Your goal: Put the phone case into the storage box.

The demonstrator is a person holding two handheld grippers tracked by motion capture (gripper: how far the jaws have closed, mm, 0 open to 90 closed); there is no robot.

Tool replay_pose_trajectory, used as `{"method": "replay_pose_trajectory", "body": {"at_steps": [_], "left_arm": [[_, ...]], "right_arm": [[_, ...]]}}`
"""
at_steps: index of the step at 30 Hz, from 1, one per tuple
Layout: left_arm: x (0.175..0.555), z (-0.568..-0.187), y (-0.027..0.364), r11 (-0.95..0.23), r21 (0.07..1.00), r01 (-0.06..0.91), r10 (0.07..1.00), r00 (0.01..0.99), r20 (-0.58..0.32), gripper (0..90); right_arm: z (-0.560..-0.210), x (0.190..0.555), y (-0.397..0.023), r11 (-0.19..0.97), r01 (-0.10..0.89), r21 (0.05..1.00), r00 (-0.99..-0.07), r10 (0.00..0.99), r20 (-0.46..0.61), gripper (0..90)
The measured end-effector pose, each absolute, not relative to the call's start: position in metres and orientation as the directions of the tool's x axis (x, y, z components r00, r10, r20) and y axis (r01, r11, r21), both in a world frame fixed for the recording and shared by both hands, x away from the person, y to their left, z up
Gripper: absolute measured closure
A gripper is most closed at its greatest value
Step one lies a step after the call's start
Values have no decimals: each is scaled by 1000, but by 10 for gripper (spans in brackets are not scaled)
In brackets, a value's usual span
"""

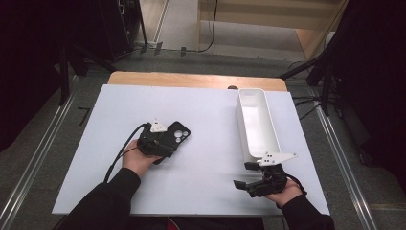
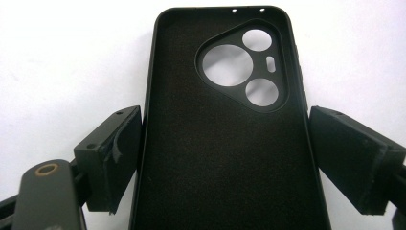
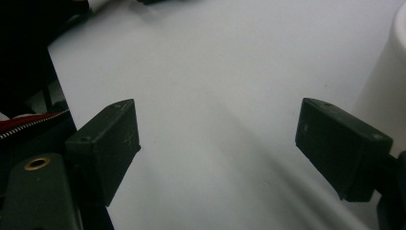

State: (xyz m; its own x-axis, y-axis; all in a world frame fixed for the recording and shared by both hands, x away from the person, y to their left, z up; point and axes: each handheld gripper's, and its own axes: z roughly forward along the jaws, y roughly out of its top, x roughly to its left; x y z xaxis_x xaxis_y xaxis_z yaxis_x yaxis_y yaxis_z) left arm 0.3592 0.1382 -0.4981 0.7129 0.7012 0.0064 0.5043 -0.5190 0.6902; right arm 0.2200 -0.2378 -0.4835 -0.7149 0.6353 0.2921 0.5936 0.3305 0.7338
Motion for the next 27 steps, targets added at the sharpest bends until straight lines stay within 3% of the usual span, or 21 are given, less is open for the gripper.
{"method": "replay_pose_trajectory", "body": {"at_steps": [27], "left_arm": [[331,-455,135,-425,787,448,671,739,-58,135]], "right_arm": [[-483,220,-238,331,592,735,-714,638,288,134]]}}
